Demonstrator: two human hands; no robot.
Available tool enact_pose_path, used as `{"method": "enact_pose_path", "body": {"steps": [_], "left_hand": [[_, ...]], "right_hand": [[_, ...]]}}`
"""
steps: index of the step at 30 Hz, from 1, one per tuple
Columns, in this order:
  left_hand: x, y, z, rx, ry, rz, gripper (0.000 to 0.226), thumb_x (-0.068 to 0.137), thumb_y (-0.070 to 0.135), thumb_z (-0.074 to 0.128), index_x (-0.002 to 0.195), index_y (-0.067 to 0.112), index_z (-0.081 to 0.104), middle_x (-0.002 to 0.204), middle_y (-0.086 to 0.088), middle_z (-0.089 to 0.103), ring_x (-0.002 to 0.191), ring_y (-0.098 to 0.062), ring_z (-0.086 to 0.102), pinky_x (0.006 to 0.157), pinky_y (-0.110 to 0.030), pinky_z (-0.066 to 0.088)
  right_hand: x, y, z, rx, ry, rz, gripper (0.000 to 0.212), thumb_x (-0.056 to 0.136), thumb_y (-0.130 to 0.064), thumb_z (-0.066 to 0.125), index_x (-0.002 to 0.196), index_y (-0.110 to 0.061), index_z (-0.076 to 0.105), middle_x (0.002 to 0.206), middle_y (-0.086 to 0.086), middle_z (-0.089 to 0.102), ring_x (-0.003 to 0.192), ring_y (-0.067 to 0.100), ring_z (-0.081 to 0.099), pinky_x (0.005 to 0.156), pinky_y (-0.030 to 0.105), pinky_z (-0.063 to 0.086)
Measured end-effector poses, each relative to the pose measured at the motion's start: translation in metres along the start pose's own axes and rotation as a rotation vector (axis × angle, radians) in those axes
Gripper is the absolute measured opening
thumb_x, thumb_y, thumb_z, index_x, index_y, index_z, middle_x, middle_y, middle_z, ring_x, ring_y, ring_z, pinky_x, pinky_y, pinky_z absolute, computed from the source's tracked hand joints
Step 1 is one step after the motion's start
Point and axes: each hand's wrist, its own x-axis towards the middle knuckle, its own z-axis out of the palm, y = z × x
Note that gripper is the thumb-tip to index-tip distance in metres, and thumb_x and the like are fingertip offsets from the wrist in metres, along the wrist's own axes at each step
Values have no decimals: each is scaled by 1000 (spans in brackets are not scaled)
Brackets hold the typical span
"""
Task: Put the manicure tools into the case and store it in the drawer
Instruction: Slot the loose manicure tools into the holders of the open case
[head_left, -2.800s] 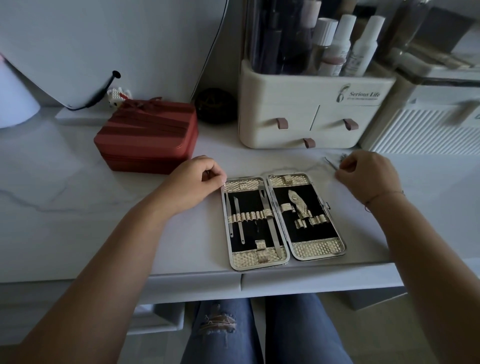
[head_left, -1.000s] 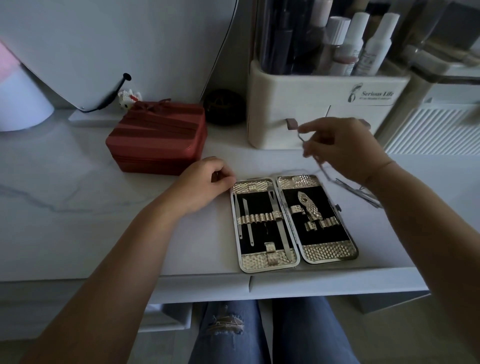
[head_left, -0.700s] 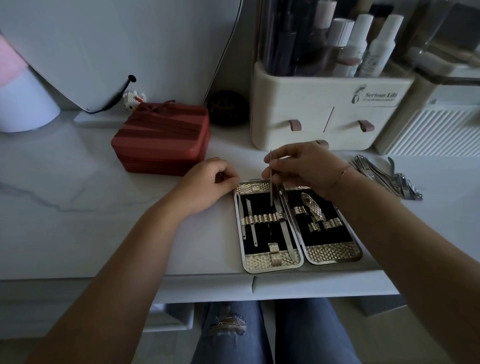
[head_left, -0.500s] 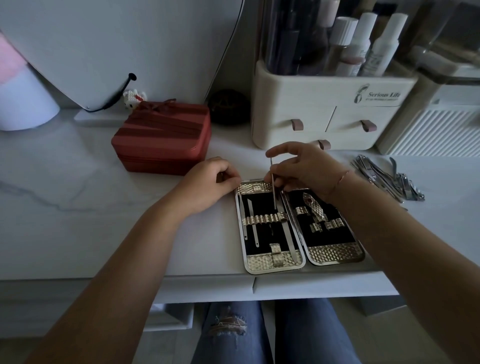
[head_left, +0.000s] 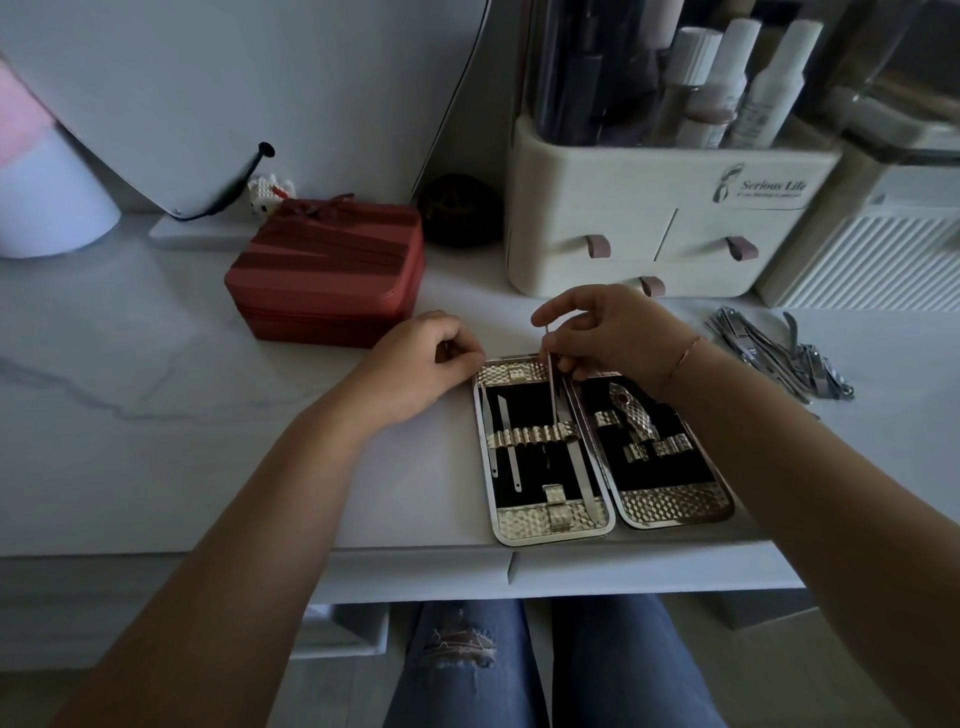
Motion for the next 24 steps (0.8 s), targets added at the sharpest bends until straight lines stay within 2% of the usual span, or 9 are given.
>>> {"method": "enact_pose_path", "body": {"steps": [5, 9, 12, 15, 19, 22, 24], "left_hand": [[0, -1, 0, -2, 0, -7, 4, 85, 19, 65, 81, 20, 67, 89, 1, 62, 77, -3, 55, 68, -11, 38], [0, -1, 0, -3, 3, -4, 3, 84, 19, 65, 82, 18, 67, 89, 1, 63, 78, -3, 55, 68, -9, 37], [0, -1, 0, 2, 1, -7, 4, 84, 20, 65, 81, 20, 66, 89, 1, 63, 77, -3, 55, 69, -11, 38], [1, -1, 1, 3, 1, -6, 3, 84, 19, 66, 81, 19, 67, 90, 1, 63, 80, -8, 57, 70, -13, 39], [0, -1, 1, 10, 3, -6, 3, 84, 19, 66, 83, 17, 67, 90, 0, 63, 81, -11, 57, 70, -14, 39], [0, -1, 1, 9, 6, -7, 3, 84, 19, 66, 83, 16, 67, 91, 1, 63, 82, -11, 57, 71, -13, 39], [0, -1, 1, 6, 10, -9, 4, 84, 19, 66, 84, 15, 67, 90, 1, 63, 81, -10, 57, 69, -11, 38]], "right_hand": [[2, 0, 1, -93, -31, -20, 17, 83, -5, 65, 100, -10, 65, 67, 6, 62, 50, 6, 57, 48, 17, 48], [0, 0, -6, -384, -7, -112, 20, 83, -19, 67, 103, -20, 68, 67, 0, 61, 55, 10, 50, 53, 18, 41], [-4, -1, -12, -587, -9, -182, 22, 87, -26, 61, 109, -26, 66, 60, -5, 51, 47, 0, 44, 51, 12, 34], [-10, -3, -17, -705, -46, -223, 26, 91, -22, 55, 115, -26, 63, 51, -8, 40, 45, -3, 46, 51, 9, 36], [-14, -6, -23, -768, -114, -234, 30, 93, -19, 51, 122, -25, 60, 48, -9, 37, 44, -4, 46, 52, 7, 36], [-13, -7, -23, -764, -136, -224, 28, 93, -20, 53, 119, -26, 62, 48, -8, 37, 43, -1, 44, 51, 8, 35], [-10, -4, -20, -690, -70, -210, 22, 90, -24, 58, 109, -25, 68, 53, -6, 50, 46, 1, 48, 51, 8, 37]]}}
